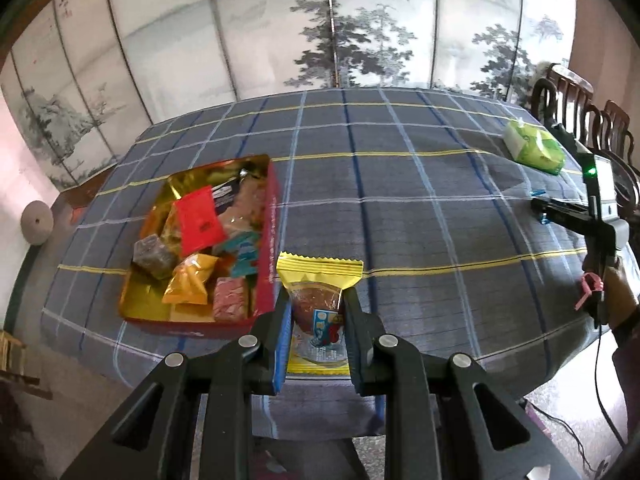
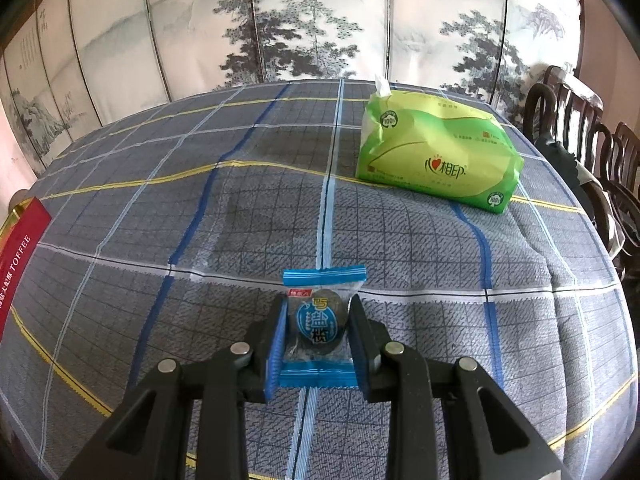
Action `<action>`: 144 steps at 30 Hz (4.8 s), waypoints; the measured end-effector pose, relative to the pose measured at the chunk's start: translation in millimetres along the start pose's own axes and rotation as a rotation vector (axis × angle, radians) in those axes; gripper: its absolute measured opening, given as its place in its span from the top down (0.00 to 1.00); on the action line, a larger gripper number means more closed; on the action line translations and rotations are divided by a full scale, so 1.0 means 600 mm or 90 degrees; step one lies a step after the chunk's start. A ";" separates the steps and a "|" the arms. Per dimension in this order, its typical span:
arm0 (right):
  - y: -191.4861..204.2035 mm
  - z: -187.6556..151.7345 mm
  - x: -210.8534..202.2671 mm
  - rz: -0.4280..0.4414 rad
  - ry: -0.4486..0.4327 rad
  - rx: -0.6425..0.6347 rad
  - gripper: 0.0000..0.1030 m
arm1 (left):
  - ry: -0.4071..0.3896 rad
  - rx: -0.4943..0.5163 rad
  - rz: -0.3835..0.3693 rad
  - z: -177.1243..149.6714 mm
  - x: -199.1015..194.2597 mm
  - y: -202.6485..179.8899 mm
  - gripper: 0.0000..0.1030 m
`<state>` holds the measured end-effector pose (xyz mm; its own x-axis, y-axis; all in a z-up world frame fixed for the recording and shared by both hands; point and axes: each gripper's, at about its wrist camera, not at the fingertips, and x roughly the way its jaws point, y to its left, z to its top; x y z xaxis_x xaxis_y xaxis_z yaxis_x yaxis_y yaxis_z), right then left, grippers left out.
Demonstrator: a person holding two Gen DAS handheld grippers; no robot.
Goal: Organize snacks
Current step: 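Carry the yellow candy over the gold tin with the left gripper, then lower the yellow candy into the tin and open the left gripper, then carry the blue candy packet over the gold tin with the right gripper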
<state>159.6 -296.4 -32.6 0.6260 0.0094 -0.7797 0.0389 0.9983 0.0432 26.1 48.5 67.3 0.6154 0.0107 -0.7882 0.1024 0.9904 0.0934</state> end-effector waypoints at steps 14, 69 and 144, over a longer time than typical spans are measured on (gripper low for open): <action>0.000 0.000 -0.001 -0.004 0.000 -0.003 0.72 | 0.023 -0.052 0.028 -0.004 0.030 0.078 0.80; -0.003 0.002 -0.001 -0.011 0.001 -0.006 0.71 | 0.147 -0.113 0.080 0.244 0.361 0.327 0.76; 0.719 -0.014 -0.098 0.395 0.048 -0.281 0.72 | -0.016 -0.150 0.138 -0.126 -0.023 0.281 0.19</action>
<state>133.2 134.5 26.7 0.3762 0.5634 -0.7355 -0.6273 0.7391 0.2453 -24.0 225.9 47.9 0.6222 0.2241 -0.7501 -0.2144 0.9703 0.1120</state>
